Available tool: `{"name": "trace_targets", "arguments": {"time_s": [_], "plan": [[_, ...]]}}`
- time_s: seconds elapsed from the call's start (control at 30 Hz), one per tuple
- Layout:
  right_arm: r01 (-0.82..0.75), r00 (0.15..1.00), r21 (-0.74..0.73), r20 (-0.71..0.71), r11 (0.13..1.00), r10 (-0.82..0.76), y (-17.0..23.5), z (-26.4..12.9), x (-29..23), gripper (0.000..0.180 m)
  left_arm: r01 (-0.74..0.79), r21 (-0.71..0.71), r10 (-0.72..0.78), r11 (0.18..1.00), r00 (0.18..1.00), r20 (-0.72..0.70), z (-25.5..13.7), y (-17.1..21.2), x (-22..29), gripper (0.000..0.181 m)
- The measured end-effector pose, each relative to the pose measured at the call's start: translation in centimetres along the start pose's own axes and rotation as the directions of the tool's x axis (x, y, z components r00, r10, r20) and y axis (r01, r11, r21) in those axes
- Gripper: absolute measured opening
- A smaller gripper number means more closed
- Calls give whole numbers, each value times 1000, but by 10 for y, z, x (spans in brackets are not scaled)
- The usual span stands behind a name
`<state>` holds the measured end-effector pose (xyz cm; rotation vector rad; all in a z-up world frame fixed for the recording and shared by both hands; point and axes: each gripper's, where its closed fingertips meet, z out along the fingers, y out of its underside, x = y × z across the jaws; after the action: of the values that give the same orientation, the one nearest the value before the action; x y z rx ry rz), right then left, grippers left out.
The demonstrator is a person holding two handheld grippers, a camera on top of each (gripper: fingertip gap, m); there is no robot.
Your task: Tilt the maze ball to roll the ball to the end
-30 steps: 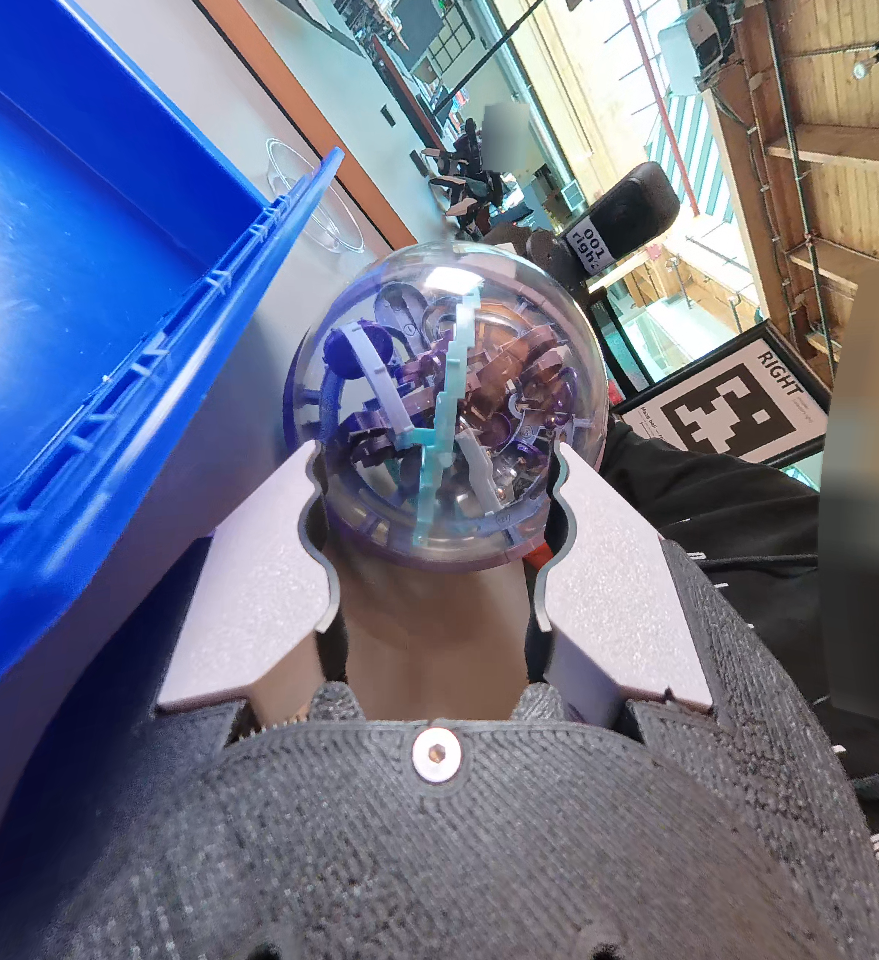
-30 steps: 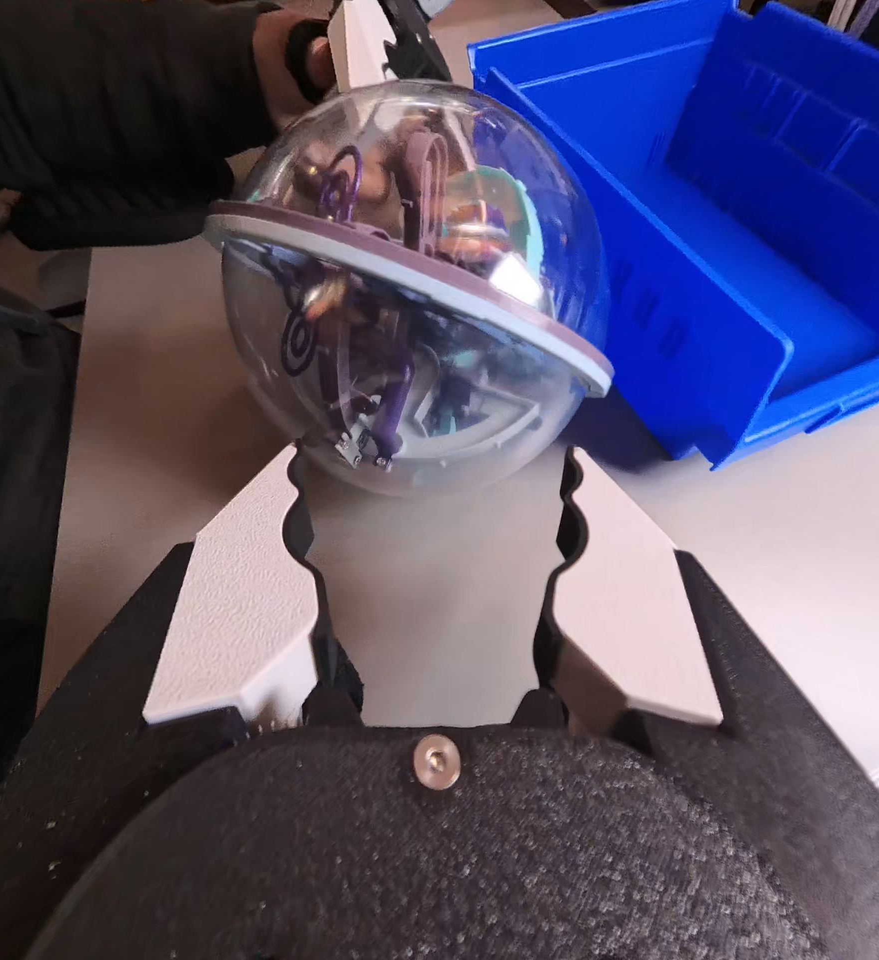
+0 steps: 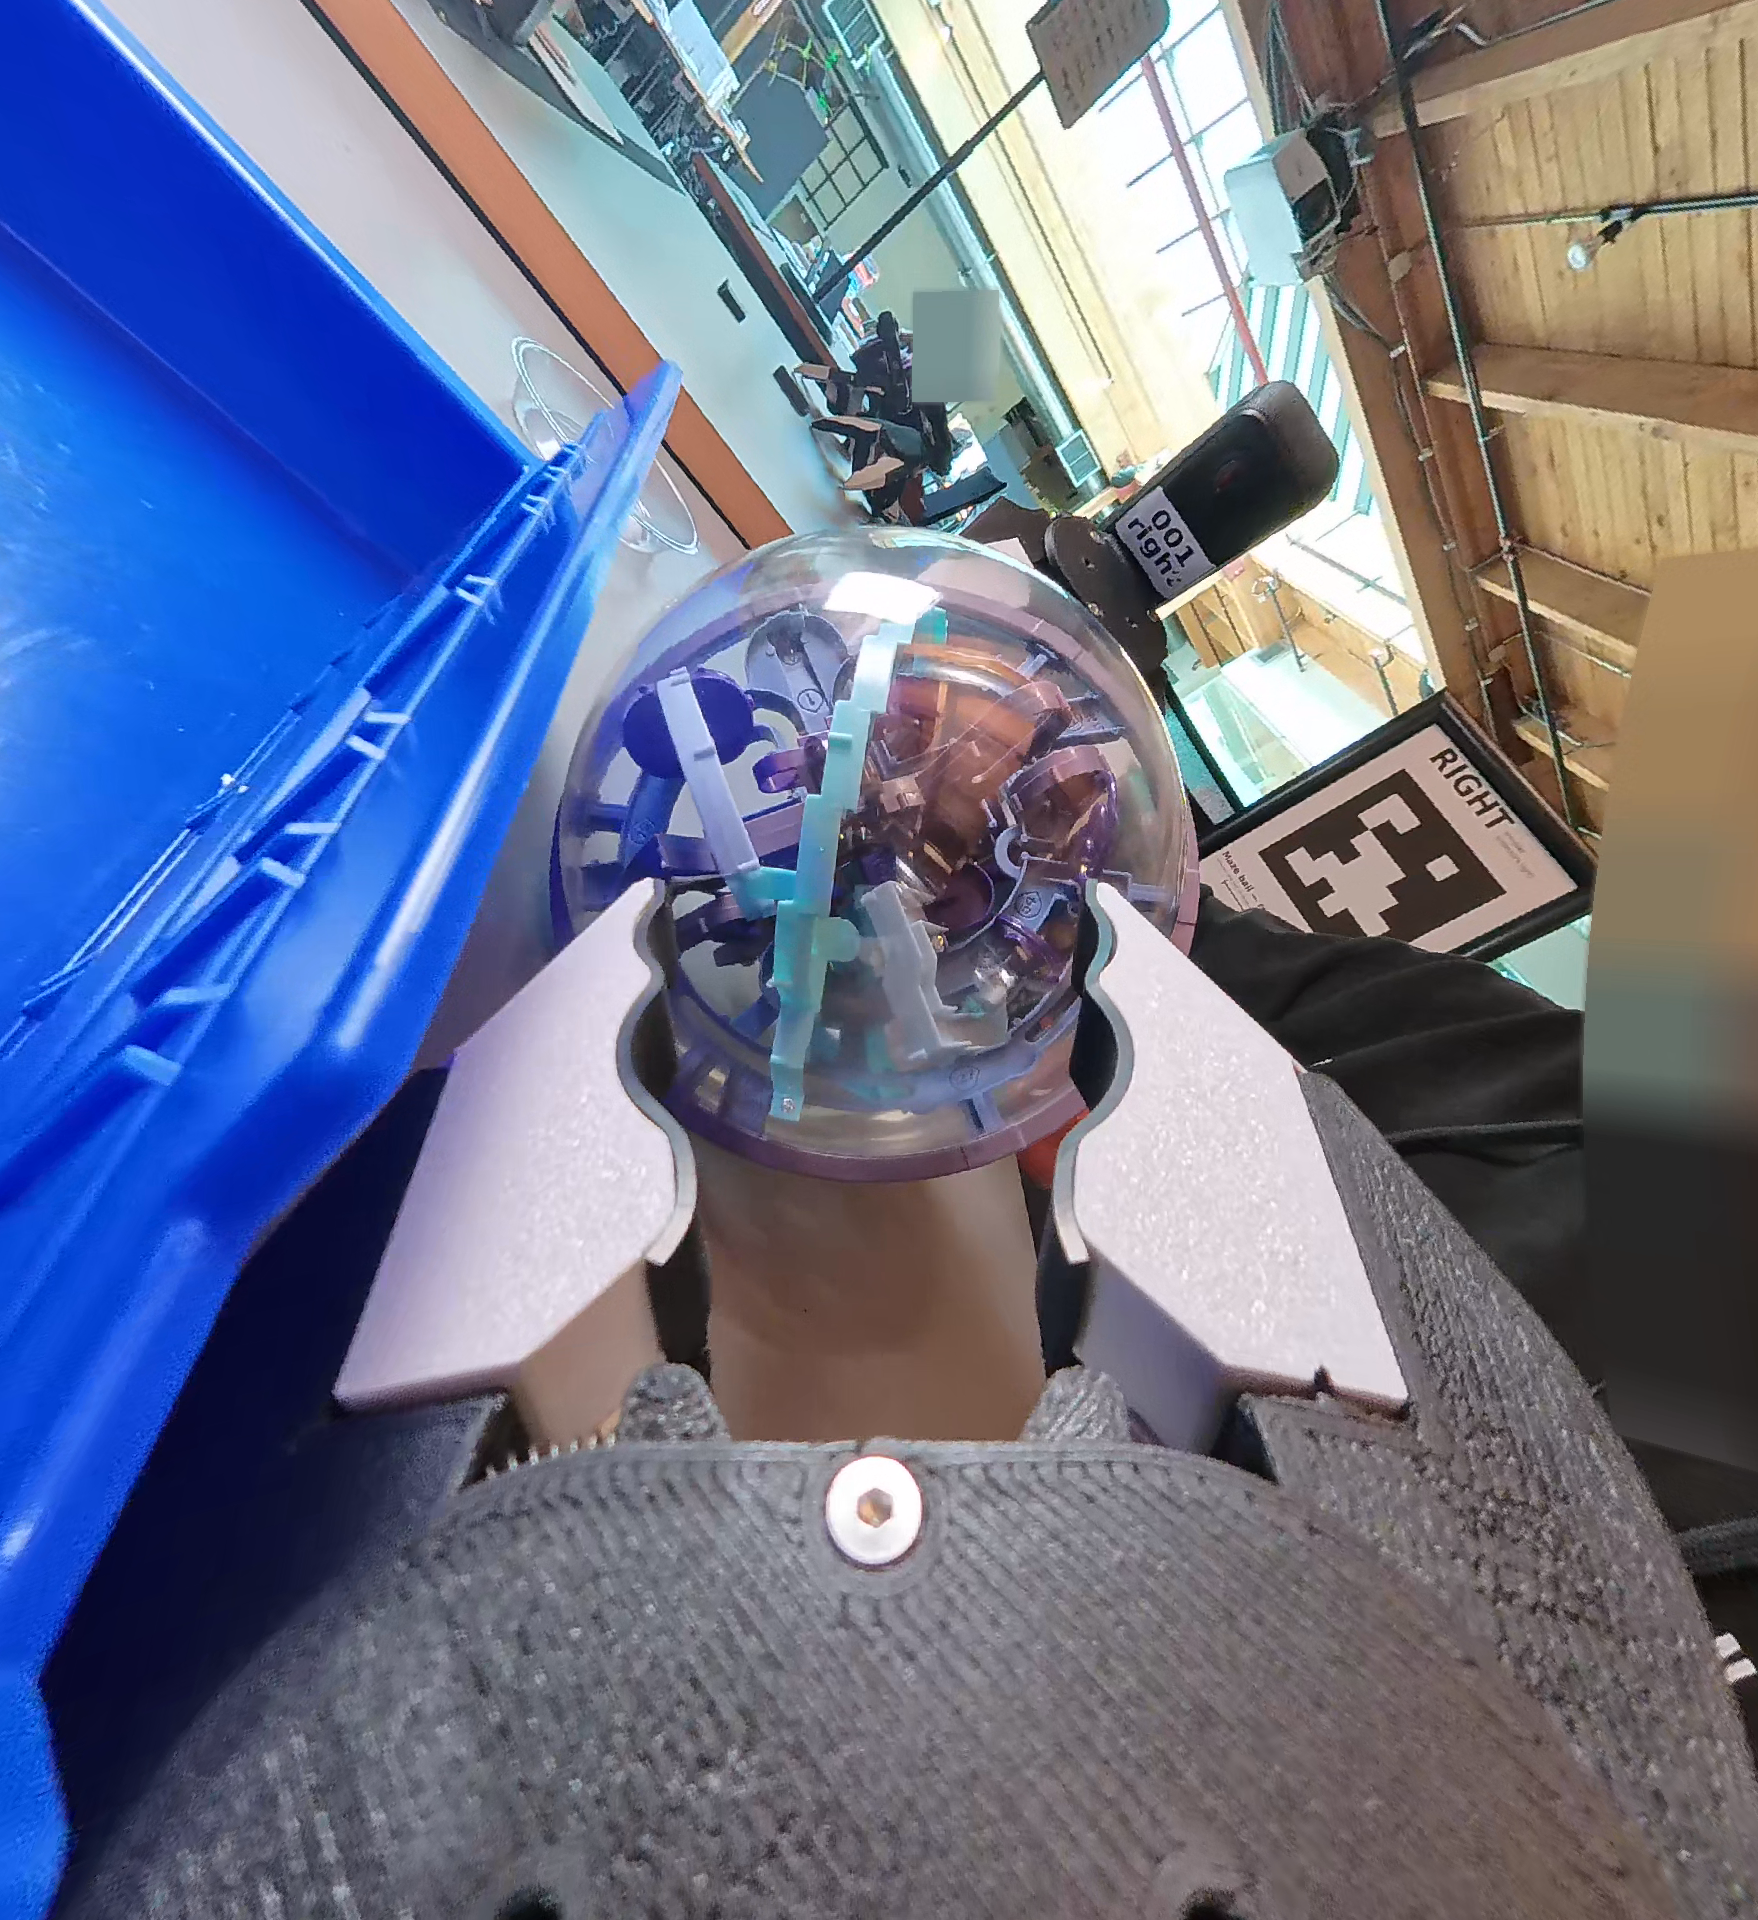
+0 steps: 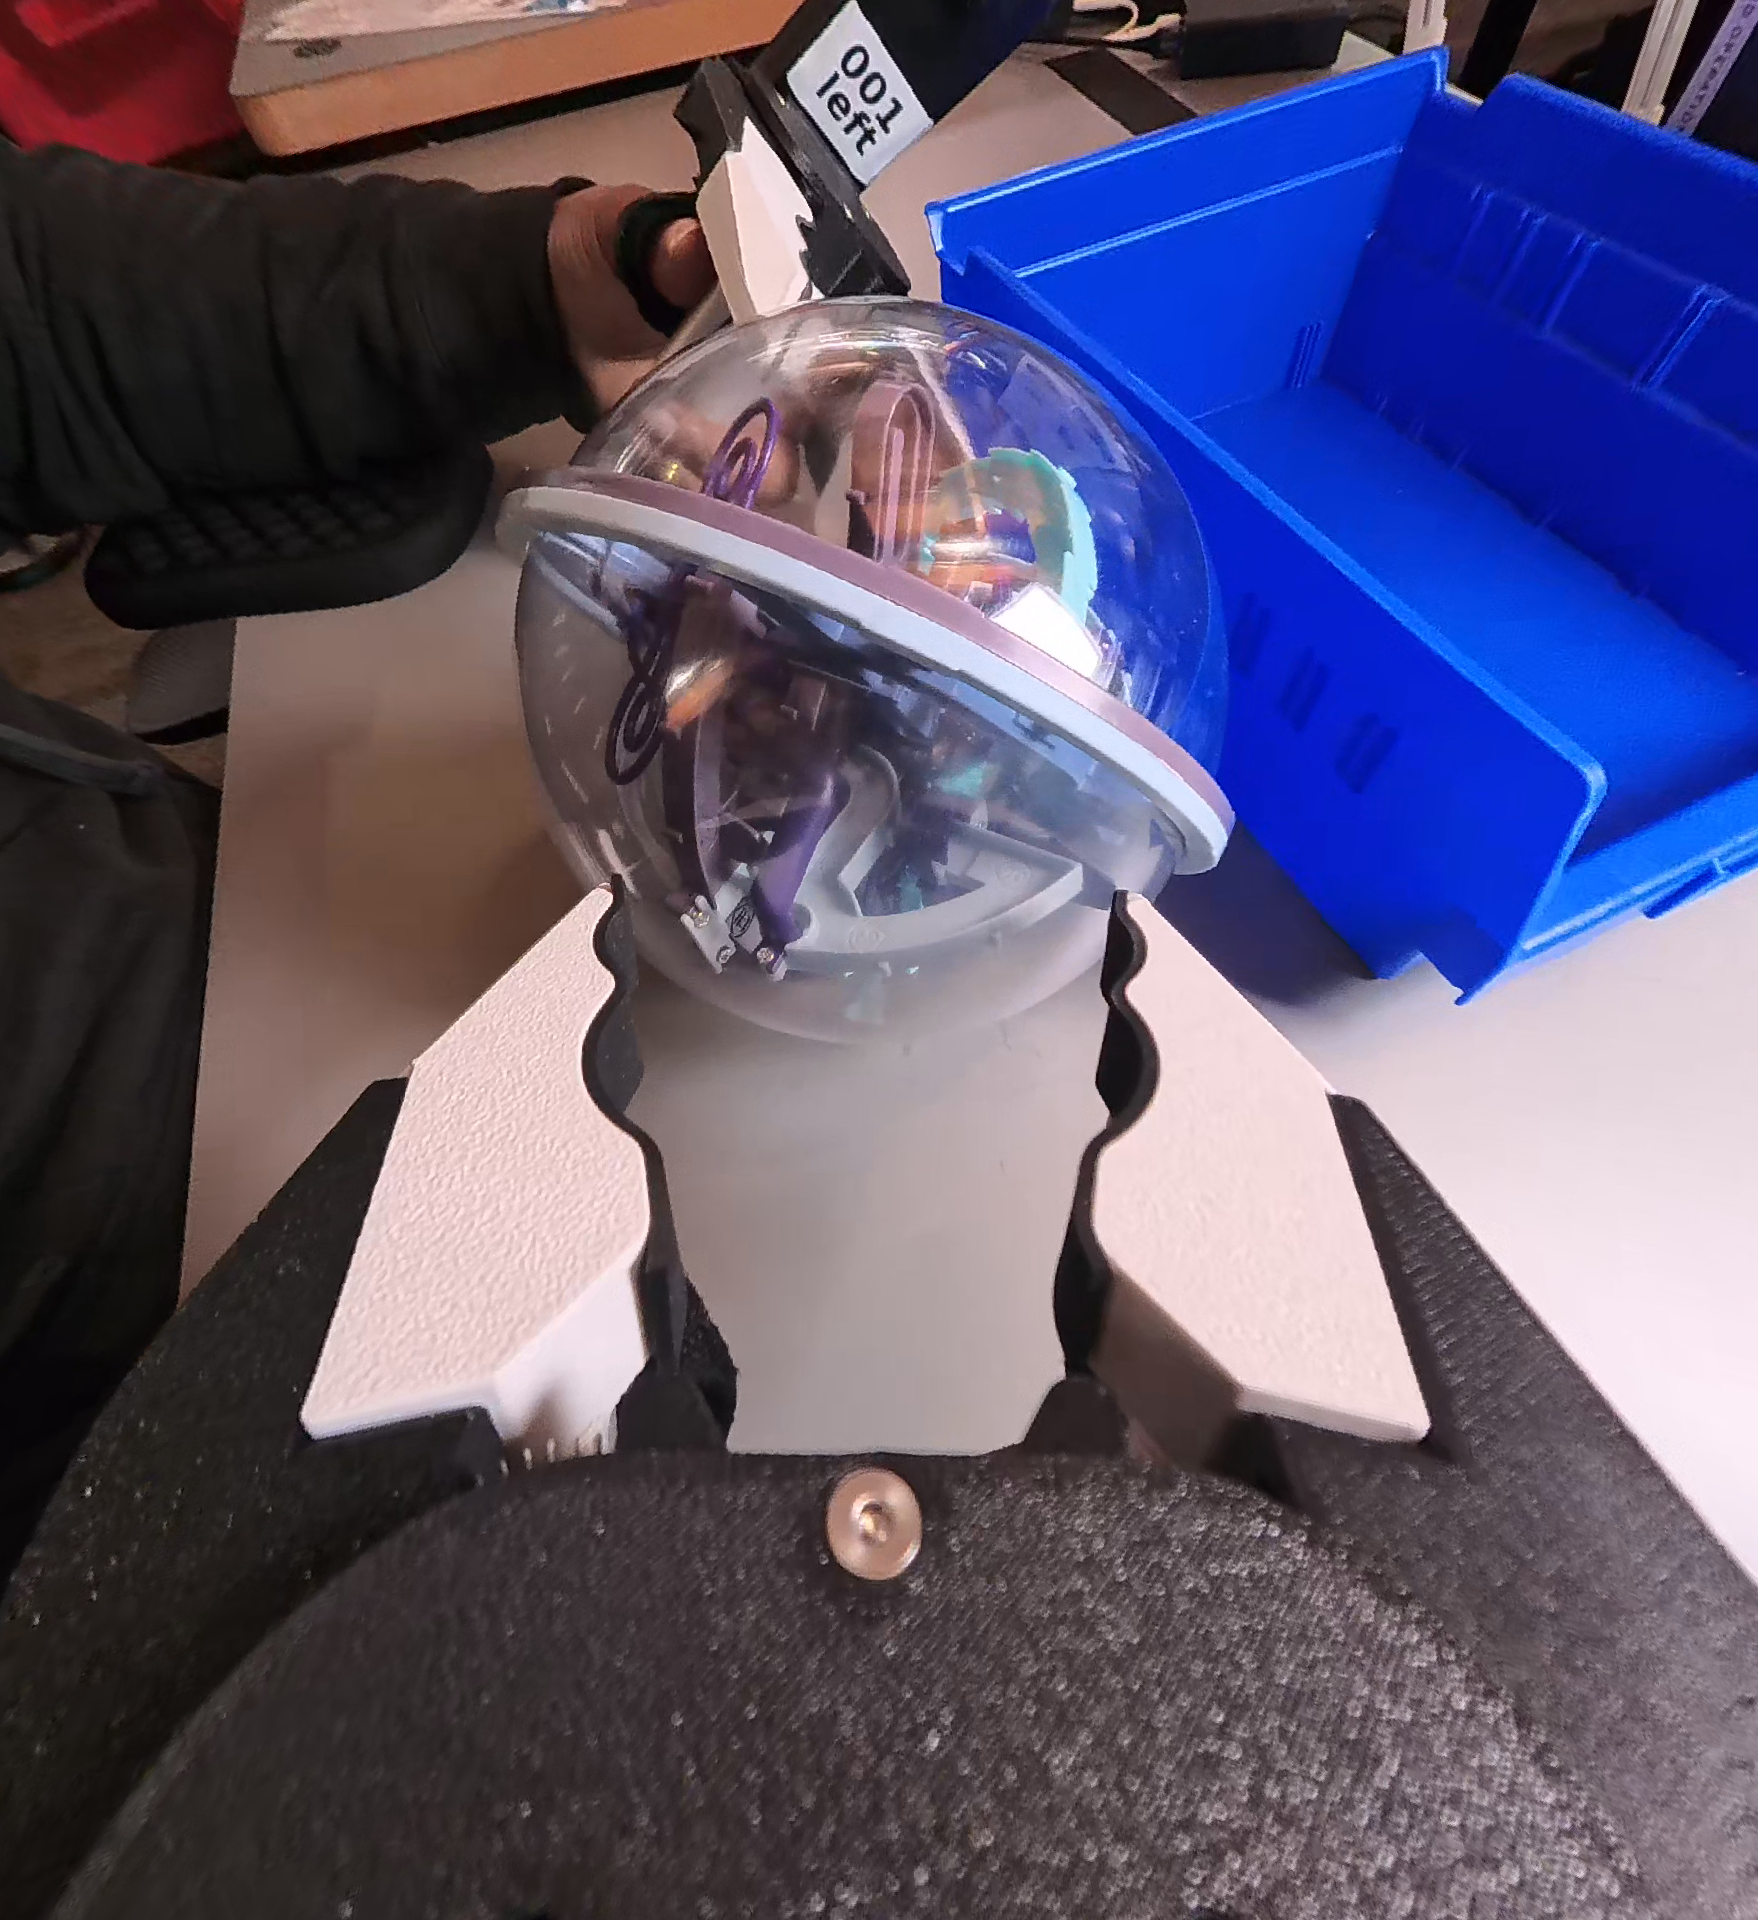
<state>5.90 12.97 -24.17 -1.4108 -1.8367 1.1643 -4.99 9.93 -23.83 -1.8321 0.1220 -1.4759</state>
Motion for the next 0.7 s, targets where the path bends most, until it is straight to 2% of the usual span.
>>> {"name": "trace_targets", "arguments": {"time_s": [0.7], "plan": [[-80,996,68,48,994,77,-4,0,6,87,34,31,-33,999,999,-15,-1,-4,-4,75]]}}
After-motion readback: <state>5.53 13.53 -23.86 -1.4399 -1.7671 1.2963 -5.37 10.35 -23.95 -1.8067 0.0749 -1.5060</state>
